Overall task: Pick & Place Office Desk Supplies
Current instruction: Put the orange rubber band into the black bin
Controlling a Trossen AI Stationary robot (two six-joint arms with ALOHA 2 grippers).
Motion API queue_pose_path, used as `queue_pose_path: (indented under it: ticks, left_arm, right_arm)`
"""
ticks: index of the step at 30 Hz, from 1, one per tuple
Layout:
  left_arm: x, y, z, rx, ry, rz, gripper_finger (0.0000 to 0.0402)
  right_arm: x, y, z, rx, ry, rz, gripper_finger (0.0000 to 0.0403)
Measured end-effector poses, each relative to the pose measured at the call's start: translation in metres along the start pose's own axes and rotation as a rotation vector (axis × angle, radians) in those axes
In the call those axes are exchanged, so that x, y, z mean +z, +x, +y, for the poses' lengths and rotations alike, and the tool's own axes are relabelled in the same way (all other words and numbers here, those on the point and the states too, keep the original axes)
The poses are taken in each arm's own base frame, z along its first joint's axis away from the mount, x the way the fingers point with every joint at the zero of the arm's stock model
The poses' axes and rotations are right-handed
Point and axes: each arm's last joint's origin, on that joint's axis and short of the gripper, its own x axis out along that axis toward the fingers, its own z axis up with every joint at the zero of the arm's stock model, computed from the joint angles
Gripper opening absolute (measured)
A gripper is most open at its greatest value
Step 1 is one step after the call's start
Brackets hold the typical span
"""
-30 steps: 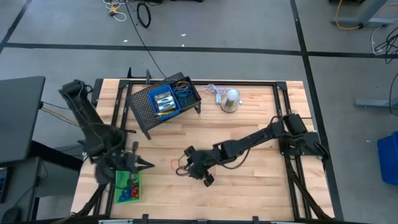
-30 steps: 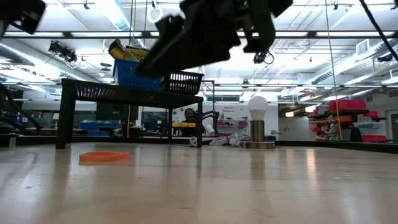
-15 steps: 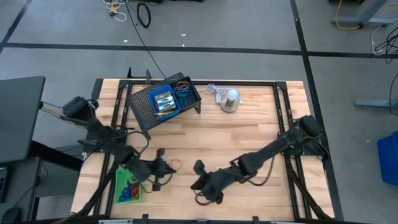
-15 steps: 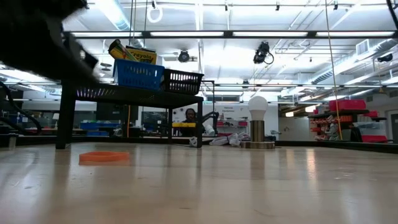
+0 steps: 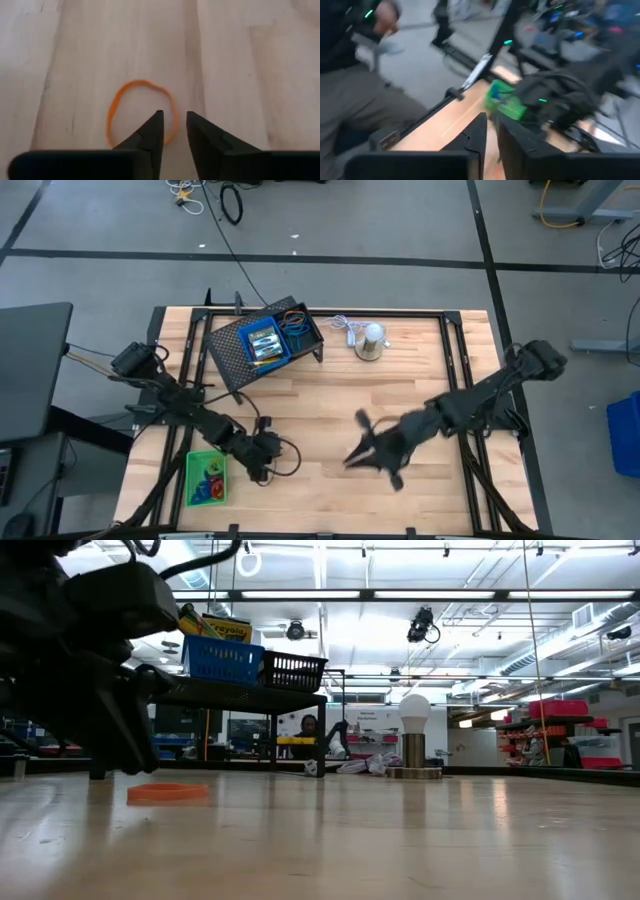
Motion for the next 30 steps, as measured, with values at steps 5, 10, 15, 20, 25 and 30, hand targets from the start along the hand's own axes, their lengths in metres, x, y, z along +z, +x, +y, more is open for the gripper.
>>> queue_pose_path:
  ticks: [5, 10, 15, 20, 25, 30]
  left_arm:
    - [0.001, 0.004, 0.004, -0.03, 0.006, 0.033, 0.0121]
    - [0.0, 0.012, 0.011, -0.056, -0.015, 0.08, 0.0143]
    - [0.003, 0.025, 0.013, -0.049, -0.031, 0.116, 0.0155]
    - [0.008, 0.032, 0.01, 0.001, -0.013, 0.135, 0.0139]
    - [0.014, 0.031, 0.005, 0.03, -0.027, 0.123, 0.0056]
    - [0.013, 0.025, -0.007, 0.097, -0.017, 0.098, 0.0005]
  right_arm:
    - [-0.044, -0.037, 0.0, -0.095, 0.086, -0.131, 0.0074]
    - [-0.084, -0.059, 0.005, -0.162, 0.169, -0.194, 0.009]
    - [-0.102, -0.062, 0.011, -0.164, 0.228, -0.171, 0.0096]
    - [-0.102, -0.06, 0.014, -0.153, 0.227, -0.167, 0.0096]
    - [-0.1, -0.06, 0.018, -0.139, 0.208, -0.171, 0.0096]
    - [-0.099, -0.06, 0.021, -0.126, 0.203, -0.174, 0.0096]
